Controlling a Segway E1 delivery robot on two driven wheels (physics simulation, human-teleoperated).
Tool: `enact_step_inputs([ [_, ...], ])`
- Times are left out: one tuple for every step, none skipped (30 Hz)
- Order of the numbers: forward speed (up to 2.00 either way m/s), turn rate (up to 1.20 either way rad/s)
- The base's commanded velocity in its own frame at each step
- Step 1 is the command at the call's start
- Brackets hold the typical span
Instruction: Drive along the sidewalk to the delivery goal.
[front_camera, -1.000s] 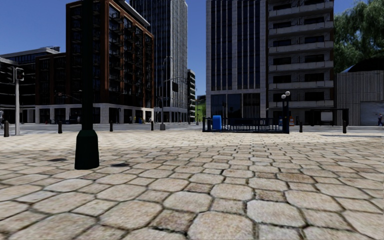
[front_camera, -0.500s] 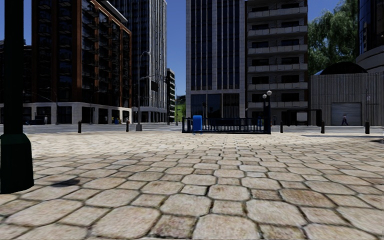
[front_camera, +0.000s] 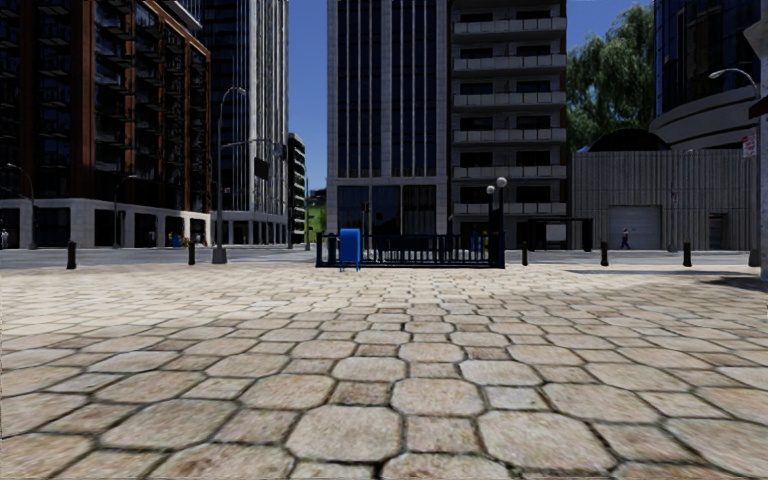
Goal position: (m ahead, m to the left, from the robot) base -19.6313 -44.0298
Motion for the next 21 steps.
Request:
enact_step_inputs([
  [1.98, -0.36],
  [1.98, -0.36],
  [1.98, -0.36],
  [1.98, -0.36],
  [1.98, -0.36],
  [1.98, -0.36],
  [1.98, -0.36],
  [1.98, -0.36],
  [1.98, -0.38],
  [1.98, -0.38],
  [1.98, -0.38],
  [1.98, -0.39],
  [1.98, -0.39],
  [1.98, -0.39],
  [1.98, -0.39],
  [1.98, -0.39],
  [1.98, -0.39],
  [1.98, -0.39],
  [1.98, -0.39],
  [1.98, -0.39],
  [1.98, -0.4],
])
